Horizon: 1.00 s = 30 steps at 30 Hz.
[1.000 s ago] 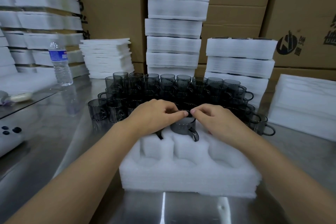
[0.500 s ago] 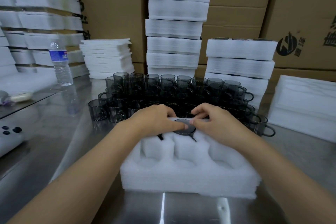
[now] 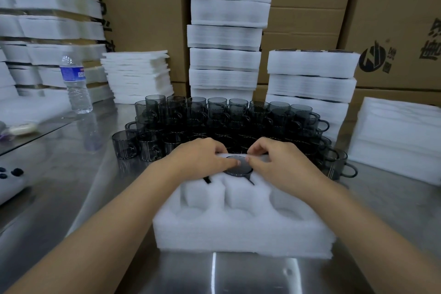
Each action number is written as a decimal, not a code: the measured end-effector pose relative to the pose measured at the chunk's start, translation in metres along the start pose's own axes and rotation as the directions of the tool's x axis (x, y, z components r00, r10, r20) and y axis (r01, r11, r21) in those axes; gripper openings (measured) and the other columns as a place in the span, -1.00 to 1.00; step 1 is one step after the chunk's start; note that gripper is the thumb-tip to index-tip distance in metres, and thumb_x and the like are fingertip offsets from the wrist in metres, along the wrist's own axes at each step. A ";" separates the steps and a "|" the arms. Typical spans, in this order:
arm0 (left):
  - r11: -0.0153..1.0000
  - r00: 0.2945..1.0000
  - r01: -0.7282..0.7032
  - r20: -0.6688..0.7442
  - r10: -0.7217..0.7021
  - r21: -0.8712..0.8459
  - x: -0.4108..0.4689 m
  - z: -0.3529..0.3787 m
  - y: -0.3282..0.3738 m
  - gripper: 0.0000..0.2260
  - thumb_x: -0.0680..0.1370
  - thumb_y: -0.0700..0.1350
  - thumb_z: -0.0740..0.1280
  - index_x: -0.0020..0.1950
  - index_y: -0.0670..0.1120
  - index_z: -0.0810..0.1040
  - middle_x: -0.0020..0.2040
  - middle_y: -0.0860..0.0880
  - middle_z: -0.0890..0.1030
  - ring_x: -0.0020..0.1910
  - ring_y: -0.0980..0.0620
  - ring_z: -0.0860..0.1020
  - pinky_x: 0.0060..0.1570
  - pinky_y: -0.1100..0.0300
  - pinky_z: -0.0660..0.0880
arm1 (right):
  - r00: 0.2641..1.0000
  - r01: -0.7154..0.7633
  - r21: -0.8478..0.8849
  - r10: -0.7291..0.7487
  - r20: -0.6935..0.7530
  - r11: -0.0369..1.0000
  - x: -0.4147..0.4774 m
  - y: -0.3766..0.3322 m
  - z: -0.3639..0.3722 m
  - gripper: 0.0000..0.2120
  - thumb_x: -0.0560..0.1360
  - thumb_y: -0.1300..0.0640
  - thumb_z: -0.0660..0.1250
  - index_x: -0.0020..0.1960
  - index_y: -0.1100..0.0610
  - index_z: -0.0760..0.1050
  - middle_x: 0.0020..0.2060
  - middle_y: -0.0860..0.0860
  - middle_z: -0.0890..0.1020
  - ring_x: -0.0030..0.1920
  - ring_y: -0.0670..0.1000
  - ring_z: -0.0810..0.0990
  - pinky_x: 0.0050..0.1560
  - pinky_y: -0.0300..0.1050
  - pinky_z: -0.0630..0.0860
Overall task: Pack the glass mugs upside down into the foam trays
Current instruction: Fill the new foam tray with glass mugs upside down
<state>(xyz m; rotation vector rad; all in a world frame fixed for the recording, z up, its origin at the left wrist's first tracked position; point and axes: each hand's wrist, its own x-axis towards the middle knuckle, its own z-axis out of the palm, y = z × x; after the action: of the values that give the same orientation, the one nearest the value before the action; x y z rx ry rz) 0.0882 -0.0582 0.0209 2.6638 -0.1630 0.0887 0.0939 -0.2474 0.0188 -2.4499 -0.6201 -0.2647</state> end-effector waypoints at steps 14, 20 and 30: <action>1.000 1.000 0.005 -0.006 -0.005 0.026 -0.001 0.000 -0.003 -0.72 0.49 0.29 0.20 -0.10 0.17 0.60 -0.17 0.12 0.64 -0.25 0.16 0.62 -0.12 0.17 0.53 | 0.882 -0.469 -0.603 0.383 -0.275 0.645 0.002 0.038 -0.051 -0.65 0.47 0.10 0.25 0.26 0.05 0.43 0.20 0.10 0.45 0.24 0.20 0.40 0.21 0.03 0.24; 1.000 1.000 0.006 0.000 -0.006 0.025 0.000 0.000 -0.003 -0.72 0.49 0.28 0.20 -0.09 0.15 0.60 -0.14 0.12 0.65 -0.19 0.16 0.61 -0.05 0.16 0.53 | 0.826 -0.520 -0.575 0.542 -0.153 0.631 0.002 0.052 -0.047 -0.96 0.46 0.18 0.20 -0.13 0.10 0.33 -0.11 0.05 0.29 0.05 0.15 0.45 0.15 0.02 0.24; 1.000 1.000 -0.005 0.012 0.004 0.028 -0.002 -0.001 -0.002 -0.72 0.51 0.27 0.19 -0.07 0.15 0.59 -0.14 0.12 0.64 -0.20 0.16 0.61 -0.06 0.16 0.53 | 0.806 -0.521 -0.608 0.580 -0.119 0.599 0.002 0.054 -0.052 -0.89 0.46 0.22 0.17 -0.01 0.11 0.35 -0.01 0.06 0.31 0.06 0.16 0.41 0.22 0.06 0.20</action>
<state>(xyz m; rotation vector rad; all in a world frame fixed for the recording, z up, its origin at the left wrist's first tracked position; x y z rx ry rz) 0.0867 -0.0560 0.0207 2.6923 -0.1728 0.0773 0.1195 -0.3160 0.0349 -3.1553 0.2996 -0.1009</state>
